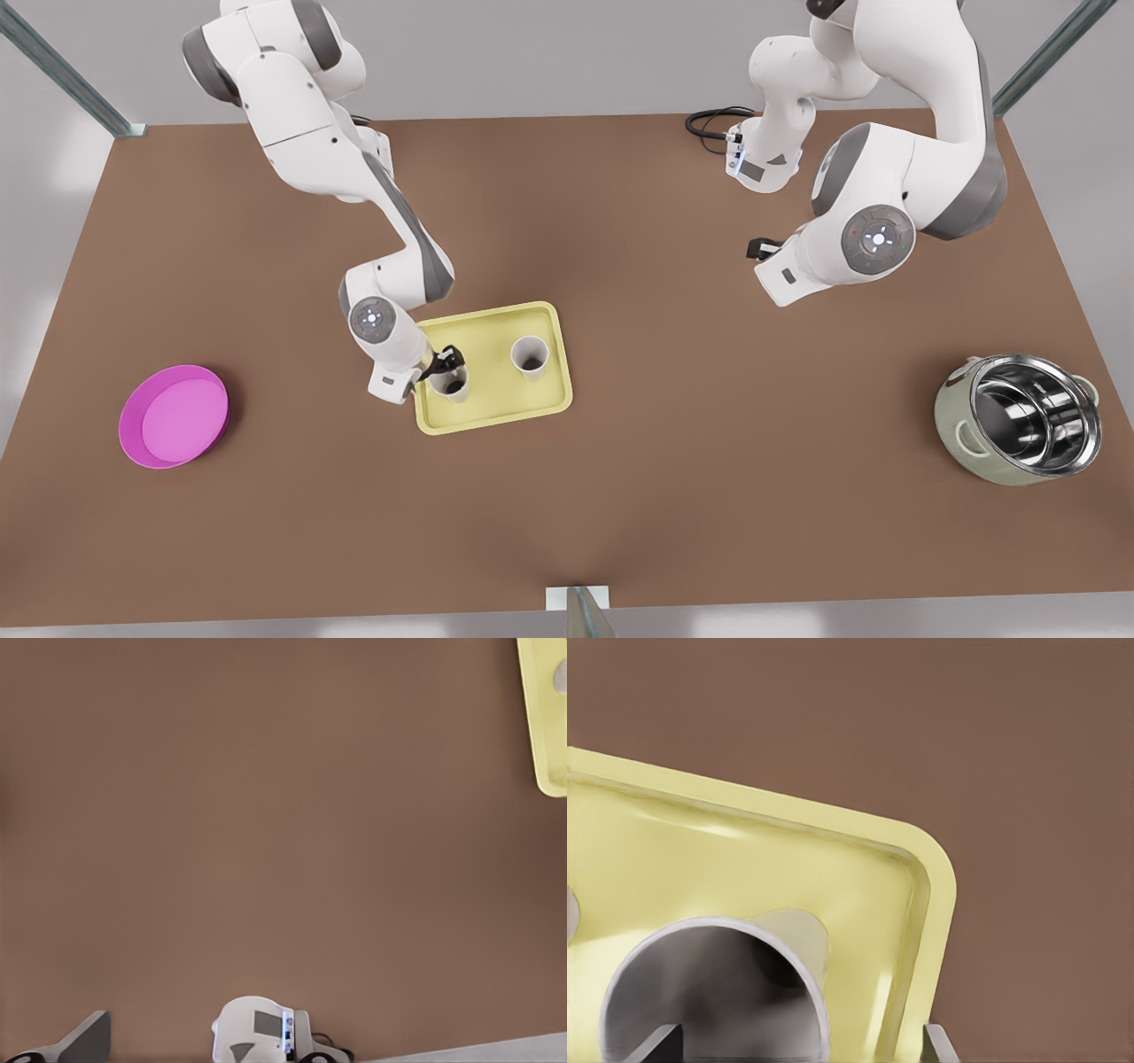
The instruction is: Use both arms to respectively pick up the white IKEA cups from the middle-left and middle-right positions, then place the white IKEA cups onto the middle-middle tray, ensuring that the cups remain upright and do not tip over
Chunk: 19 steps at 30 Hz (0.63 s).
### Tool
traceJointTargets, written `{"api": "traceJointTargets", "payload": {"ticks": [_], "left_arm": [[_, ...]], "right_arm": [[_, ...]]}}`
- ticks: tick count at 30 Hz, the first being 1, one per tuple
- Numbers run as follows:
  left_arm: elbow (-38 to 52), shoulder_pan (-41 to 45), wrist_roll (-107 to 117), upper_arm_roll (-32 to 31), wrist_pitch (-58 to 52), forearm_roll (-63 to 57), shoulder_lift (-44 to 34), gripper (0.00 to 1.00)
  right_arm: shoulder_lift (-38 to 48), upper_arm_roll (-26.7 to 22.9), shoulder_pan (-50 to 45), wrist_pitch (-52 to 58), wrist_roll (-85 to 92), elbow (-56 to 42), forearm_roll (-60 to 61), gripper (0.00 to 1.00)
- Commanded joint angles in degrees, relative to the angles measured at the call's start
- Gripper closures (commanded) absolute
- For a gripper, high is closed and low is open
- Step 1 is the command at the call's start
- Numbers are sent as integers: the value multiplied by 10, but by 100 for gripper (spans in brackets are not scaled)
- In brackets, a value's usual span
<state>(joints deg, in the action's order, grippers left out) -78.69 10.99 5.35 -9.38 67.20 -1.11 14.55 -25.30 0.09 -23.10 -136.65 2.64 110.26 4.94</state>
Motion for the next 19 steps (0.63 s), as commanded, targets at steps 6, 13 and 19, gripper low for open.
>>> {"api": "traceJointTargets", "payload": {"ticks": [6, 13, 19], "left_arm": [[0, 2, -25, -1, -8, 0, -2, 0], [0, 0, -23, -8, -6, -2, -1, 0], [0, 0, -23, -8, -5, -2, -1, 0]], "right_arm": [[46, -12, 37, 368, 13, -152, 10, 0], [120, -39, 148, 477, -96, -258, -80, 0], [209, -34, 159, 482, -62, -203, -77, 0]]}}
